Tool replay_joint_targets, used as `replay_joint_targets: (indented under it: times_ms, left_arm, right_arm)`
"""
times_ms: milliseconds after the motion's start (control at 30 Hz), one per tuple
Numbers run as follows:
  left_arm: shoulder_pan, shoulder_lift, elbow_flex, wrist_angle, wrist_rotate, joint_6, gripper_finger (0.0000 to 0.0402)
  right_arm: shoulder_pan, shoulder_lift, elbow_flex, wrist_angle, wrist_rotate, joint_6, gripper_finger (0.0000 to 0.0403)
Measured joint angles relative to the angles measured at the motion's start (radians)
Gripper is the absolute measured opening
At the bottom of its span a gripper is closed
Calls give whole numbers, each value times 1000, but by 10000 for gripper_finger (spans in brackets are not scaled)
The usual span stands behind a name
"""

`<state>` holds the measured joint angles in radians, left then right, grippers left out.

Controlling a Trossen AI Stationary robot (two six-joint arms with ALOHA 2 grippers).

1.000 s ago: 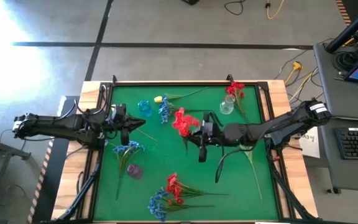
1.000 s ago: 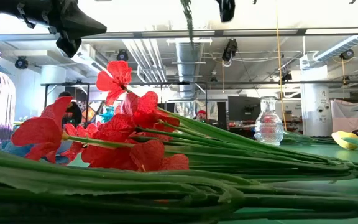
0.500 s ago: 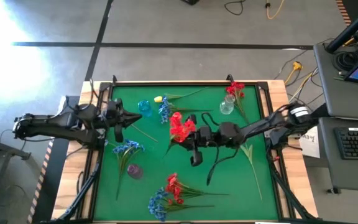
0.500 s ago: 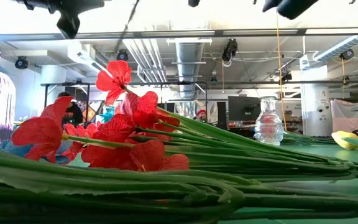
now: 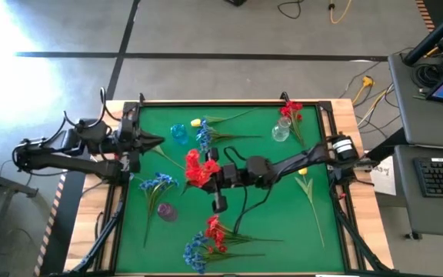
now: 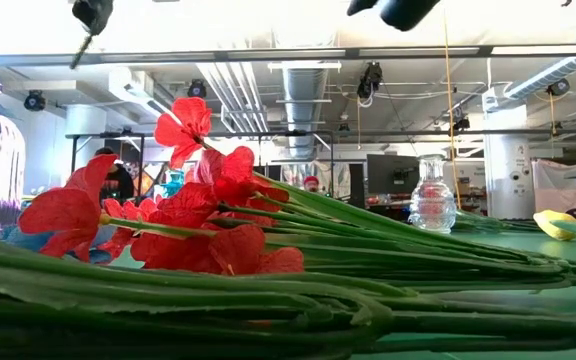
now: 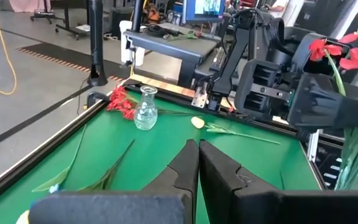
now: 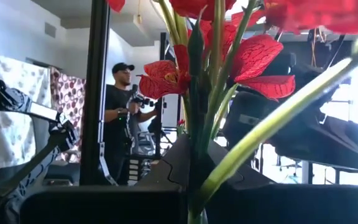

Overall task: Sort flowers into vase by color
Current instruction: Put the middle right red flowers into the purple vase

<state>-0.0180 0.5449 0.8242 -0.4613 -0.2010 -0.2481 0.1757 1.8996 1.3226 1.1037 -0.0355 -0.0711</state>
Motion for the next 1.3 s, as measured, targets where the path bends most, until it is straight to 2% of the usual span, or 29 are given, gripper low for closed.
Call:
replay_joint_targets:
  times_ms: [300,633,1100,1300]
  left_arm:
    - [0,-89,-1,-132,-64,-30,0]
    - [0,-159,-1,-140,-70,-24,0]
    - [0,-166,-2,-138,-81,-23,0]
    - [0,-160,-2,-138,-81,-23,0]
  right_arm:
    - [0,90,108,1,-2,18,13]
    - [0,115,145,-3,-2,35,13]
    - [3,118,146,-2,-2,64,13]
    - [2,182,233,-62,-17,97,13]
